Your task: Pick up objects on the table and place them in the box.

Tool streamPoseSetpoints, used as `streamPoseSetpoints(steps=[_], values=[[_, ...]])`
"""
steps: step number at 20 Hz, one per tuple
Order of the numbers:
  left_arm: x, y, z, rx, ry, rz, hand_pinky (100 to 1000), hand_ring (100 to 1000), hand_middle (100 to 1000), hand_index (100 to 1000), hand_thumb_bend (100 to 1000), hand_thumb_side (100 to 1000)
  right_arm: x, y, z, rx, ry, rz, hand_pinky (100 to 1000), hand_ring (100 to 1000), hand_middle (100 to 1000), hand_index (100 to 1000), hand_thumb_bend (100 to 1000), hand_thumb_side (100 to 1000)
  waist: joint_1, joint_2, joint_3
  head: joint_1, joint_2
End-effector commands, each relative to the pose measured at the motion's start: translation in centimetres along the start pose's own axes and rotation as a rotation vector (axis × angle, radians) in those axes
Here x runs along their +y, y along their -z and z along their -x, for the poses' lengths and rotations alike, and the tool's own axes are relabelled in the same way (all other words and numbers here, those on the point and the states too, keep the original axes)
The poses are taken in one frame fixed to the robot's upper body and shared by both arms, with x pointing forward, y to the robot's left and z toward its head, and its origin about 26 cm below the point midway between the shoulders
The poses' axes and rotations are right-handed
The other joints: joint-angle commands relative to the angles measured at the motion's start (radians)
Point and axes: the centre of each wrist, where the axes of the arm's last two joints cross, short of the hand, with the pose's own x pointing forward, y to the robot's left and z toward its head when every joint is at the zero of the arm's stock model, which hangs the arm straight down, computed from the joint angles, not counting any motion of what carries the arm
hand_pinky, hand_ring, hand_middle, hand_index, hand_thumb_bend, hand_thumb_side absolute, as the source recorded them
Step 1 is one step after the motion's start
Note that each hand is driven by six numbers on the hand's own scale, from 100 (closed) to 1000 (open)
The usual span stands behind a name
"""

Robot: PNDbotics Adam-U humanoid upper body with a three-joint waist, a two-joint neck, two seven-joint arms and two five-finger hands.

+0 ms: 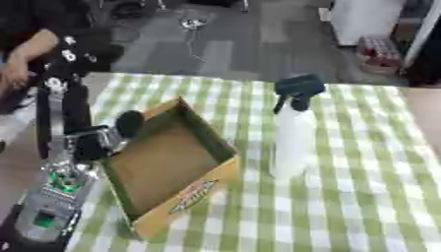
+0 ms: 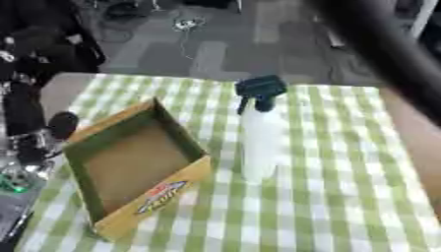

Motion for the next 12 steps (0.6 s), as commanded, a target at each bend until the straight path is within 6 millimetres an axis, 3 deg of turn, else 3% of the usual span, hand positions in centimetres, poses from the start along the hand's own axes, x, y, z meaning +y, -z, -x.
streamPoseSetpoints(steps=[1,8,12], values=[[0.2,0.5,-0.3,-0.026,0.006,0.003,625,649,710,754,607,640,0.1,1.1,-0.2,-0.040,0.004,-0.018,600,727,765,852,367,1000,-0.001,-0.007,-0.002,-0.009,-0.015],[0.4,0.8,-0.3,0.016,0.045,0.018,626,656,728,770,606,661,0.1,1.1,-0.2,-0.042,0.007,-0.014,601,727,765,852,342,1000,-0.003,-0.006,-0.001,-0.017,-0.018],[1.2,2.3,-0.3,0.171,0.187,0.142,587,649,774,807,600,753,-0.1,0.9,-0.3,-0.036,-0.001,-0.006,601,727,765,853,367,1000,-0.002,-0.013,0.003,-0.021,-0.015]])
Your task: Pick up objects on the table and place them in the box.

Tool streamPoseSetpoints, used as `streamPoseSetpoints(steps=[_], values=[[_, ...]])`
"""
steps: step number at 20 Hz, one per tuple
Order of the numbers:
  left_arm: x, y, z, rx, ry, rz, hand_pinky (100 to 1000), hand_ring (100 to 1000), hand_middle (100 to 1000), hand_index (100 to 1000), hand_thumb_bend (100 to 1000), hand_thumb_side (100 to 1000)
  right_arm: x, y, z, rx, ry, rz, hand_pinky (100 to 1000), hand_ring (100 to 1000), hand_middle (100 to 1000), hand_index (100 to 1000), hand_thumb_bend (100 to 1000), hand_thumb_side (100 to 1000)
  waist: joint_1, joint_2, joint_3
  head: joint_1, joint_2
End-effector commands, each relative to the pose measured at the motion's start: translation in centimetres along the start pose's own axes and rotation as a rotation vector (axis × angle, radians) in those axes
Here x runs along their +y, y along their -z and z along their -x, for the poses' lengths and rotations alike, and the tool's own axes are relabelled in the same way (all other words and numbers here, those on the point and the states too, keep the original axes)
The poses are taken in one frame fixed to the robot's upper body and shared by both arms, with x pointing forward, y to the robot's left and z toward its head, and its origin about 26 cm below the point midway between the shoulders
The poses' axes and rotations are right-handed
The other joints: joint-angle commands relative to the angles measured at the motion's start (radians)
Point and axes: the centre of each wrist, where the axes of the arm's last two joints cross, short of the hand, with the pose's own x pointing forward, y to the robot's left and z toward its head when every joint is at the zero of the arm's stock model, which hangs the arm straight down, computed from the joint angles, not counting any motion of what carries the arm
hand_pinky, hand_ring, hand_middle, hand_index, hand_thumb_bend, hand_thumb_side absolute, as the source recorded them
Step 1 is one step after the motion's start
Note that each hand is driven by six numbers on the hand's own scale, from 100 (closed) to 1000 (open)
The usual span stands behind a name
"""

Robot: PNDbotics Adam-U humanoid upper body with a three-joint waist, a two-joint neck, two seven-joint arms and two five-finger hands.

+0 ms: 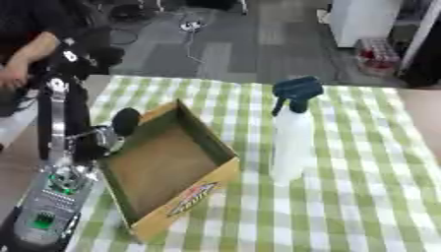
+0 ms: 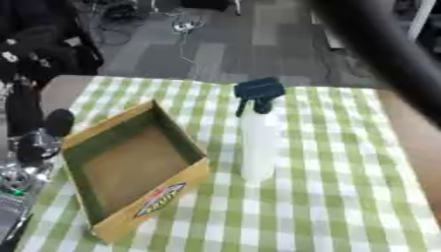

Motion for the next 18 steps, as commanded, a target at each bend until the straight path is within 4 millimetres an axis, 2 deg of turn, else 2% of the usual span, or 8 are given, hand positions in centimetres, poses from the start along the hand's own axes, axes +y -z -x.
streamPoseSetpoints(steps=[1,6,10,11,12,13,14,18], values=[[1.4,2.2,-0.6,0.066,0.143,0.122,589,650,766,800,595,773,-0.2,0.7,-0.3,-0.026,-0.006,-0.013,601,727,765,853,367,1000,0.001,-0.013,0.003,-0.012,-0.007],[2.7,6.0,-1.7,0.156,0.402,0.385,618,681,774,805,635,787,-0.2,0.5,-0.4,-0.012,-0.009,-0.023,600,727,765,853,366,1000,0.006,-0.023,0.003,-0.010,0.002],[3.5,8.6,-2.8,0.194,0.550,0.567,680,712,791,808,663,827,-0.2,0.4,-0.4,-0.003,-0.005,-0.028,599,727,765,853,364,1000,0.013,-0.029,-0.003,0.001,0.007],[3.6,9.1,-3.1,0.201,0.570,0.623,708,731,798,809,674,864,-0.2,0.5,-0.4,-0.003,-0.004,-0.029,600,727,765,853,364,1000,0.015,-0.030,-0.005,0.002,0.007],[3.7,9.6,-3.4,0.210,0.588,0.686,708,731,798,809,674,864,-0.2,0.5,-0.4,-0.002,-0.003,-0.030,600,727,765,853,364,1000,0.016,-0.031,-0.007,0.002,0.008],[3.7,10.1,-3.7,0.217,0.602,0.745,727,715,778,788,661,934,-0.1,0.5,-0.4,-0.002,-0.002,-0.032,599,727,765,853,364,1000,0.018,-0.031,-0.008,0.001,0.008],[3.7,10.5,-4.1,0.218,0.615,0.824,724,720,781,791,662,913,-0.1,0.5,-0.3,0.000,-0.001,-0.035,600,727,765,853,364,1000,0.019,-0.031,-0.010,0.001,0.009],[3.2,11.8,-4.9,0.243,0.632,1.082,773,730,778,772,693,983,0.0,0.5,-0.3,0.004,0.005,-0.043,598,727,764,854,362,1000,0.023,-0.031,-0.018,0.011,0.009]])
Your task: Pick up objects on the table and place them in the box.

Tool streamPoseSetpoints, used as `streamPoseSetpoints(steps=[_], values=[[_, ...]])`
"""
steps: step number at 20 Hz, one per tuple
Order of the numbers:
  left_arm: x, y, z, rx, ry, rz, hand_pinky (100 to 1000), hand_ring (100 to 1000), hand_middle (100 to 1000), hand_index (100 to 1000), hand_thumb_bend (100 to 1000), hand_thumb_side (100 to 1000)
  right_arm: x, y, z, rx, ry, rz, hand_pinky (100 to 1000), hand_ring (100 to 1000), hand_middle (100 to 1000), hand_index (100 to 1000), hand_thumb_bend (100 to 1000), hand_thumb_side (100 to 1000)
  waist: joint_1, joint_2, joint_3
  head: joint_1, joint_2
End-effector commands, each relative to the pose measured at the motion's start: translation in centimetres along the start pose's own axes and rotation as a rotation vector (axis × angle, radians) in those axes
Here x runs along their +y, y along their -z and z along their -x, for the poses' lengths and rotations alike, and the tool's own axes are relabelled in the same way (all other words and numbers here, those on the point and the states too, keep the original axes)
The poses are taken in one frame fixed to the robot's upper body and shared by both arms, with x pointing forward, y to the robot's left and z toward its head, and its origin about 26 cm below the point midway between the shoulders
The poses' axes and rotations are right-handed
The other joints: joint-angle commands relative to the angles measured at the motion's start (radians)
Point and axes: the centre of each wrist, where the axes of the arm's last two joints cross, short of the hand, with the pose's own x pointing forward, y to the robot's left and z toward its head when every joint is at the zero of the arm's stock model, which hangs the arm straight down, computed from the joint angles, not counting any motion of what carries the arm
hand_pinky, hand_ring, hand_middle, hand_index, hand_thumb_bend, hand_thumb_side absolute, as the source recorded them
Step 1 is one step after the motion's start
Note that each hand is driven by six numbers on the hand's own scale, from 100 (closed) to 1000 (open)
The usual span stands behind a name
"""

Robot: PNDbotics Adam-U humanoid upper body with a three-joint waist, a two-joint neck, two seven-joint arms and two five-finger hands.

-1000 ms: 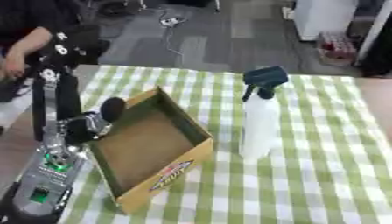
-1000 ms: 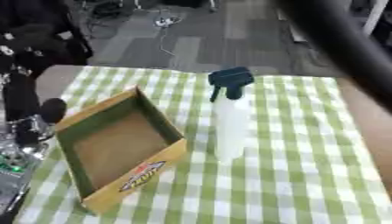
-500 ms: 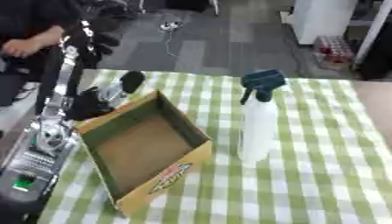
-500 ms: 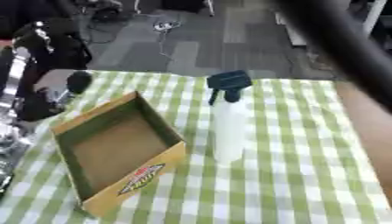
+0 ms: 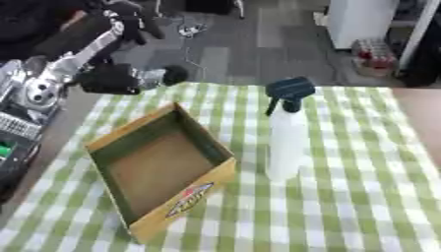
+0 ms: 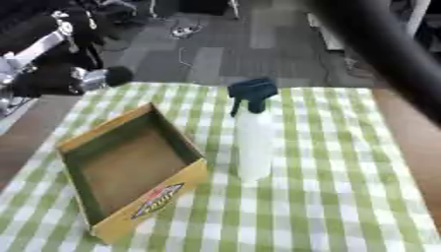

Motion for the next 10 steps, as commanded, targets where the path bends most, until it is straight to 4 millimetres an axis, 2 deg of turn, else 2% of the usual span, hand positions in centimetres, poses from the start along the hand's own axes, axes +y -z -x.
streamPoseSetpoints(steps=[1,6,10], values=[[1.5,0.4,-0.4,-0.001,0.069,0.194,771,729,780,774,698,983,0.0,0.9,-0.3,-0.023,0.005,-0.032,598,727,764,854,362,1000,0.001,-0.011,-0.006,0.012,0.000],[1.3,2.4,0.3,0.034,0.057,0.412,783,738,787,782,742,984,0.2,1.0,-0.2,-0.020,0.014,-0.036,598,727,764,854,361,1000,0.003,-0.012,-0.013,0.017,-0.002],[1.1,3.4,0.5,0.024,0.045,0.449,793,744,793,785,759,990,0.2,1.1,-0.2,-0.022,0.019,-0.035,599,727,764,854,361,1000,0.004,-0.013,-0.018,0.020,-0.007]])
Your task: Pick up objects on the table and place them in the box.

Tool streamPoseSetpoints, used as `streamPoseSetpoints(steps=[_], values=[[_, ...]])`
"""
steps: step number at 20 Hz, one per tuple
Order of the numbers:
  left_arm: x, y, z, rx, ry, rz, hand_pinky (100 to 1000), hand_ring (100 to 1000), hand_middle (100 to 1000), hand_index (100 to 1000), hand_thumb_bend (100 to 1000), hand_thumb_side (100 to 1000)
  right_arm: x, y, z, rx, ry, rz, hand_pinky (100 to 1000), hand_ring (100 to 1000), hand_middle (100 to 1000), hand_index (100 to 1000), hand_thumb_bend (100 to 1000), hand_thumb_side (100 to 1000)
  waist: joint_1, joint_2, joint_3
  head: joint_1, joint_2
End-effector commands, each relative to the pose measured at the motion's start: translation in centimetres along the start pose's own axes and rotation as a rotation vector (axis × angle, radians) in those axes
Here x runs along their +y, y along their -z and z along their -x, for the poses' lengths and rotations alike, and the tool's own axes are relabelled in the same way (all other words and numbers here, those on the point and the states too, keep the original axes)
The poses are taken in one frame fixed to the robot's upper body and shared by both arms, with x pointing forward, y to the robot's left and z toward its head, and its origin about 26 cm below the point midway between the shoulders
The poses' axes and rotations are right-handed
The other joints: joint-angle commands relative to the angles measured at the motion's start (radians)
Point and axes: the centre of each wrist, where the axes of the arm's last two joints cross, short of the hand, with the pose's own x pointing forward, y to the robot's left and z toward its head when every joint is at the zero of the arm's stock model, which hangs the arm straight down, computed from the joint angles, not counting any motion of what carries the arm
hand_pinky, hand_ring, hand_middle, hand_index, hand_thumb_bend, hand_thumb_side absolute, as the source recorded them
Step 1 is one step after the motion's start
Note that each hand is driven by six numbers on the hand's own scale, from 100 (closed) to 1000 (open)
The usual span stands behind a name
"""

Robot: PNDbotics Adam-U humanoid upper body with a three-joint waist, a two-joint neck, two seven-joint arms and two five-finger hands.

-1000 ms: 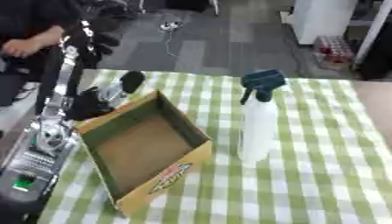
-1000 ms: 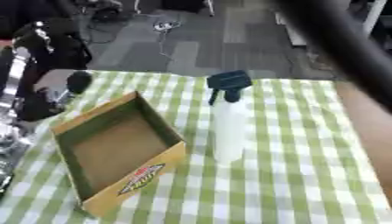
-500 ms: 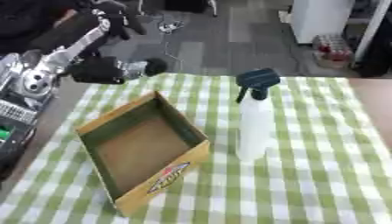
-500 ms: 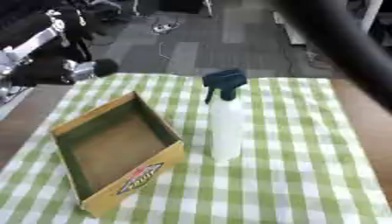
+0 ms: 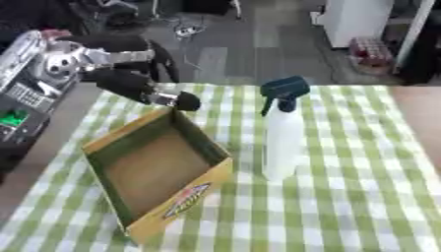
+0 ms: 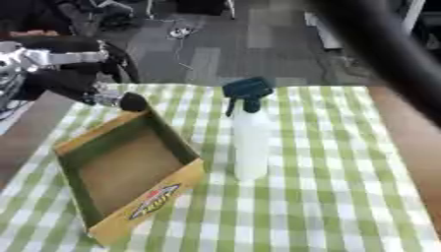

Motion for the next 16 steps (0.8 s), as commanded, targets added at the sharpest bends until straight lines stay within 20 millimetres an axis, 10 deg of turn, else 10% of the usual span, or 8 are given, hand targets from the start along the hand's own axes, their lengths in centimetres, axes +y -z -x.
streamPoseSetpoints(steps=[1,7,16], values=[[0.9,0.2,0.2,0.004,0.006,0.019,794,744,793,785,755,977,-0.1,1.1,-0.3,-0.028,0.005,-0.029,599,727,764,854,361,1000,-0.001,-0.012,-0.002,0.011,-0.008],[0.7,2.4,-0.2,-0.029,0.016,0.060,828,788,851,824,899,961,0.0,1.2,-0.2,-0.028,0.015,-0.031,600,727,765,854,361,1000,0.001,-0.014,-0.010,0.022,-0.012],[-0.9,5.8,-1.7,-0.062,0.052,0.120,841,805,870,845,886,977,0.2,1.5,-0.1,-0.032,0.029,-0.030,602,728,765,853,363,1000,0.004,-0.014,-0.020,0.033,-0.012]])
